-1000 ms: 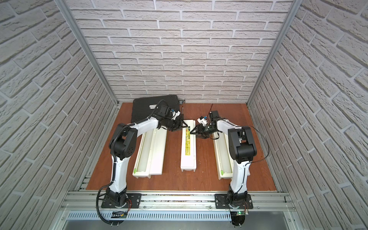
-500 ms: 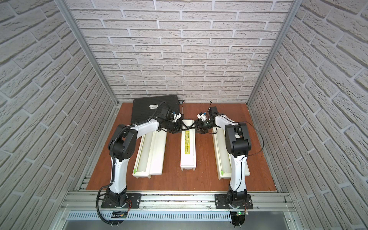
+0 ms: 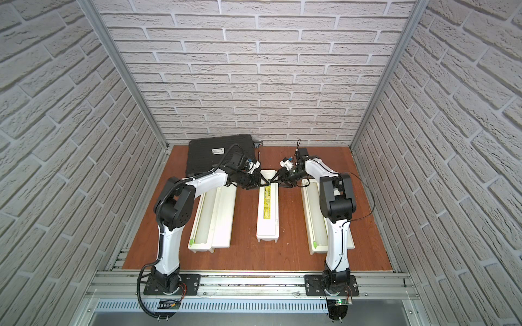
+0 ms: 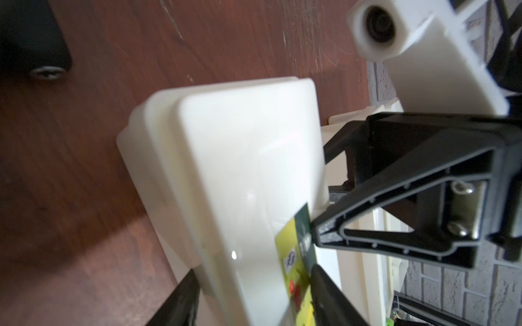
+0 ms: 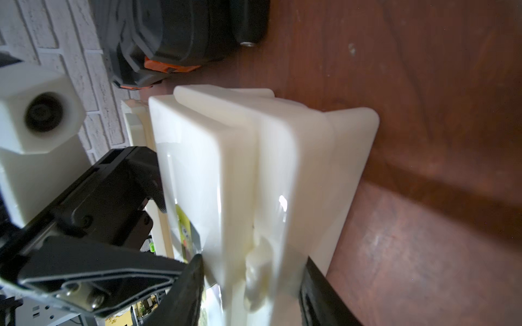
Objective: Put plastic wrap rolls into dispensers
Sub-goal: Close the lid on the plastic wrap cutting box.
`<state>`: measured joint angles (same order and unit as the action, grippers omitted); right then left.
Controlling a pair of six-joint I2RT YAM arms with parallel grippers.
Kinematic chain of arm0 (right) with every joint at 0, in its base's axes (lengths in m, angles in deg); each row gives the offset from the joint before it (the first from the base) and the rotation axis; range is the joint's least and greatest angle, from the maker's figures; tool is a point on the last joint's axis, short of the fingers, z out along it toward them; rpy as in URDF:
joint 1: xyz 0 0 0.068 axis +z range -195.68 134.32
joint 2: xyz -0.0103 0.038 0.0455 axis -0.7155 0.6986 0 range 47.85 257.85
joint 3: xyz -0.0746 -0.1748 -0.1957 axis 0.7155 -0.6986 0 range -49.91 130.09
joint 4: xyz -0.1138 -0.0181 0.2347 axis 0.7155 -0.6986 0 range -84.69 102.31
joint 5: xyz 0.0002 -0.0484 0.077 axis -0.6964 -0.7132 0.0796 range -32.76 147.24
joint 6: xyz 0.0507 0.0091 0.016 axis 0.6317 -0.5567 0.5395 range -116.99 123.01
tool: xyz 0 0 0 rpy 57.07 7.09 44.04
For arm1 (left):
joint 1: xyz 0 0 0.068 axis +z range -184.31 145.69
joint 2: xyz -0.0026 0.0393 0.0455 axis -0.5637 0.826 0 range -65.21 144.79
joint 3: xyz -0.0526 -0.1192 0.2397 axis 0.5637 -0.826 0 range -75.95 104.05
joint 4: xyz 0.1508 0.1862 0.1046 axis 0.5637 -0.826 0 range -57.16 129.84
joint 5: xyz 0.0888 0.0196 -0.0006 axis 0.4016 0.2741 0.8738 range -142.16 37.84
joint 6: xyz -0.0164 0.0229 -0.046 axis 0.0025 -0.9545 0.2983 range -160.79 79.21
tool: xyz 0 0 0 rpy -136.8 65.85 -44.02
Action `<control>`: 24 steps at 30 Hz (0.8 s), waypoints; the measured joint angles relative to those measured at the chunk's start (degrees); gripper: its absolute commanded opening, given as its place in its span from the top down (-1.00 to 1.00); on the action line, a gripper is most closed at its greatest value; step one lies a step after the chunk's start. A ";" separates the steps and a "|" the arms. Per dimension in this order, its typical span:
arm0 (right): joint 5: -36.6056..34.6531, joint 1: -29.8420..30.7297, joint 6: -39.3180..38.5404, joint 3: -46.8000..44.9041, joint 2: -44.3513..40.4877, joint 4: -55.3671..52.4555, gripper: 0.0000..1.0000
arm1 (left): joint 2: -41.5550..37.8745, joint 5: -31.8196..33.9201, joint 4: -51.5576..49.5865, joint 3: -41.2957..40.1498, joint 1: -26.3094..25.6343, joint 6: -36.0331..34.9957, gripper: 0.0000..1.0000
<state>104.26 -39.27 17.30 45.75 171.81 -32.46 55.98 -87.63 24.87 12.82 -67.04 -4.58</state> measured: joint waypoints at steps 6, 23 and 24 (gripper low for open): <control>-5.33 1.40 0.02 -0.90 -2.16 -1.75 -0.46 | -4.20 1.73 -0.90 -5.29 -2.05 -0.07 -0.56; -48.83 20.55 15.61 -11.54 -31.17 -6.62 -0.80 | -24.35 3.21 -0.48 -8.48 6.82 -1.27 -0.64; -50.31 21.86 16.33 -11.54 -30.10 -7.26 -0.81 | -24.92 3.26 -0.50 -8.48 7.10 -1.66 -0.64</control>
<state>53.95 -17.41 33.62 34.21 141.71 -39.72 31.06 -84.37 24.37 4.34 -59.94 -6.24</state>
